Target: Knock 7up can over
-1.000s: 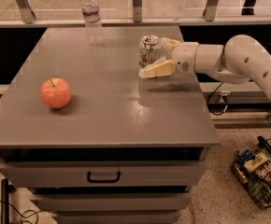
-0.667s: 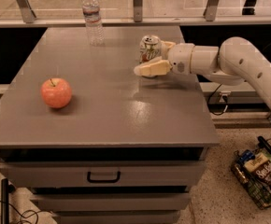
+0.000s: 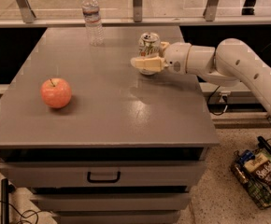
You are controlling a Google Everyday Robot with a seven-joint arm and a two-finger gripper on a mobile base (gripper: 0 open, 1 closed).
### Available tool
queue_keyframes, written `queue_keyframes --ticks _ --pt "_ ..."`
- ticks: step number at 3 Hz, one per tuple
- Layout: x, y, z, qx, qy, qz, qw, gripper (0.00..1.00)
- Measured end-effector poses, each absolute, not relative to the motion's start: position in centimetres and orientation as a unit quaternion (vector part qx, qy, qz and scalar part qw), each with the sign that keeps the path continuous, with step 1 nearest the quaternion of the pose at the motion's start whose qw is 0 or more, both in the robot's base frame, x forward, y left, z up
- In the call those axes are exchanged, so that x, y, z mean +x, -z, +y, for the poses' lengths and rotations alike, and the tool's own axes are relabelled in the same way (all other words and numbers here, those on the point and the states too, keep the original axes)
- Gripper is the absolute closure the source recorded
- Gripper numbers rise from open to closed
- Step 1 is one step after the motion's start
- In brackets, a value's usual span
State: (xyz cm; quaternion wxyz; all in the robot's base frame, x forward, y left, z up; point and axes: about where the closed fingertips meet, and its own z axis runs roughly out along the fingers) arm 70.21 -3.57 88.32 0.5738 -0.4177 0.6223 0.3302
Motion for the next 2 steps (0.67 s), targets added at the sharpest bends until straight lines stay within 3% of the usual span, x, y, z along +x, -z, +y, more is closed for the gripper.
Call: queue_keyframes --ticks 1,2 --pt "70.3 -92.0 -3.0 -0.467 -0.291 0.606 0.574 0.84" --pt "70.2 -95.2 -3.3 -0.577 -0.202 0.583 0.535 1.00"
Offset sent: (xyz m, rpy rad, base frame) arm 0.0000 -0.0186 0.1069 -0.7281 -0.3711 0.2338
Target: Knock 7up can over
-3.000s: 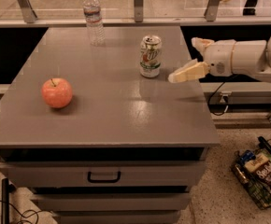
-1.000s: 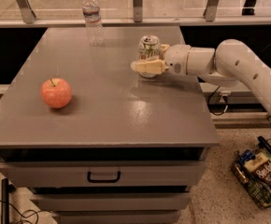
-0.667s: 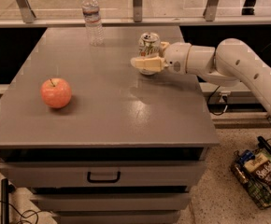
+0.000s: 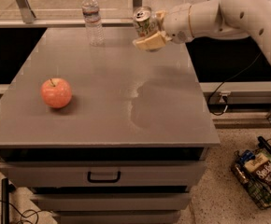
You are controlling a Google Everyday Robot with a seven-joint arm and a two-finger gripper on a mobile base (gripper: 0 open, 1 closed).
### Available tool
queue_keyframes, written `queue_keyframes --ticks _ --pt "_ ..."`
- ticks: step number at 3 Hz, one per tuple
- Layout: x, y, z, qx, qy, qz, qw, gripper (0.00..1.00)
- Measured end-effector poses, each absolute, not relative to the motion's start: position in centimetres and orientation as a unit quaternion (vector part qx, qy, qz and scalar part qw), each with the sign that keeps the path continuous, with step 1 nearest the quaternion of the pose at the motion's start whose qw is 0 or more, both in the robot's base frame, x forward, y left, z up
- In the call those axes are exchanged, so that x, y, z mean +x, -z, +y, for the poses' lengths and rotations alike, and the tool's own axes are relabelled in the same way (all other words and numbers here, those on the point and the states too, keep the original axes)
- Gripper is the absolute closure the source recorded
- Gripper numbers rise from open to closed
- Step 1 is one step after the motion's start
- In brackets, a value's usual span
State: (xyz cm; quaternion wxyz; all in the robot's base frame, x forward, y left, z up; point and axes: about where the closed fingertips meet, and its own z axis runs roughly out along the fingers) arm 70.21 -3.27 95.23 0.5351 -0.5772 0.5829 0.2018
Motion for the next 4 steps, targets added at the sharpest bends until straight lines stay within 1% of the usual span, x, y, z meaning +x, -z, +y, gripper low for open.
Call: queue_keyframes --ticks 1,2,3,4 --pt "69.7 -95.8 -3.5 -0.680 -0.115 0.556 0.464 1.00" --pt "69.0 -95.1 -3.7 -0.755 -0.049 0.523 0.393 1.00" --pt "68.2 -93.7 -3.8 -0.813 -0.009 0.482 0.327 1.00" --pt "67.3 -92.3 -3.8 -0.856 0.006 0.441 0.270 1.00"
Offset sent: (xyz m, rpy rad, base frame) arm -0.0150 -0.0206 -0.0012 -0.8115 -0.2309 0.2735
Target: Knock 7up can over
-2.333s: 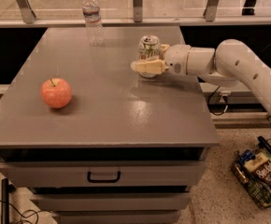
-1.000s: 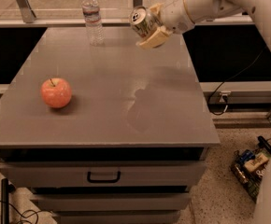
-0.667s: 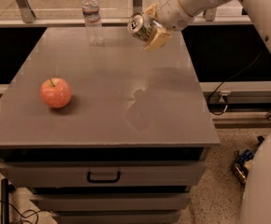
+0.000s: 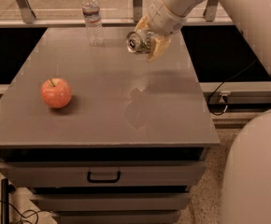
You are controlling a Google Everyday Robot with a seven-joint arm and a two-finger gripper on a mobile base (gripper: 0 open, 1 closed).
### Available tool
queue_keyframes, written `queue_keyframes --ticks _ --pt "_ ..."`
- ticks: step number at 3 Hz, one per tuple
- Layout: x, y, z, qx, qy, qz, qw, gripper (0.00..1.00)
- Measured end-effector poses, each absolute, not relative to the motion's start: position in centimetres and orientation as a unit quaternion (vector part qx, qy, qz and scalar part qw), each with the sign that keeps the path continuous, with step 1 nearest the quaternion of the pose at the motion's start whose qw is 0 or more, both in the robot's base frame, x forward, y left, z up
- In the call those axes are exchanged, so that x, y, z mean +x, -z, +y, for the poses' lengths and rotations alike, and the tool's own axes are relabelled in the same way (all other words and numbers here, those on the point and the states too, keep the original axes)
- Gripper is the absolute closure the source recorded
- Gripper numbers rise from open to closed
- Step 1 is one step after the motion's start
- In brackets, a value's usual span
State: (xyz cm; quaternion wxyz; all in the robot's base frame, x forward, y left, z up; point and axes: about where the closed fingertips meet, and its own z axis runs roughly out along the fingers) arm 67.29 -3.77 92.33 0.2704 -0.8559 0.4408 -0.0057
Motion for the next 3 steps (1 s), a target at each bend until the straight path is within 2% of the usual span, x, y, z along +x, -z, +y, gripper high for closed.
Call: queue_keyframes --ticks 3 --pt "64.5 -86.6 -3.2 -0.921 -0.002 0.357 0.158 1.00"
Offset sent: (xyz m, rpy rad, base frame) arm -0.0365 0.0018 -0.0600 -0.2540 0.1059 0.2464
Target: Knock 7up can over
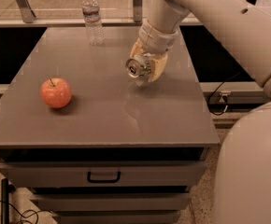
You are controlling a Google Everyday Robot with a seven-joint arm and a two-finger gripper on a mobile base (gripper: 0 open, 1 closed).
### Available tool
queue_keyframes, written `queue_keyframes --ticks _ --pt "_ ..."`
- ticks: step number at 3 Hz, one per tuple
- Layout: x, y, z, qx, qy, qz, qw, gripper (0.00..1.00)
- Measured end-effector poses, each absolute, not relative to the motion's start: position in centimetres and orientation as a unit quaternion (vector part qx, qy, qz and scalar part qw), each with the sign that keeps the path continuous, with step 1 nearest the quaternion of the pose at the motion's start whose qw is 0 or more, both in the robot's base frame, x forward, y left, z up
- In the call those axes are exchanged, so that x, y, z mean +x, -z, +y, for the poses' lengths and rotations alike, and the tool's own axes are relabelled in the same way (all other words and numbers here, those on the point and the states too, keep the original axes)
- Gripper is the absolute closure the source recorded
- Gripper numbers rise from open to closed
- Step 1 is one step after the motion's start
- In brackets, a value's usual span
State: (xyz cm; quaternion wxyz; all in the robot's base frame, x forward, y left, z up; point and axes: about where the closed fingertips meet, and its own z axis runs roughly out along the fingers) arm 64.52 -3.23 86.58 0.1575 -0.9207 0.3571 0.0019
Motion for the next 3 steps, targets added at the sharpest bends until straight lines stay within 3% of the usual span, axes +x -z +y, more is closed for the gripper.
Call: queue_keyframes --ticks 2,3 --pt "63.8 -84.1 -3.2 -0.933 0.007 0.336 0.125 1.00" --pt "63.9 -83.9 -3.1 -0.933 0.007 0.336 0.125 0.84"
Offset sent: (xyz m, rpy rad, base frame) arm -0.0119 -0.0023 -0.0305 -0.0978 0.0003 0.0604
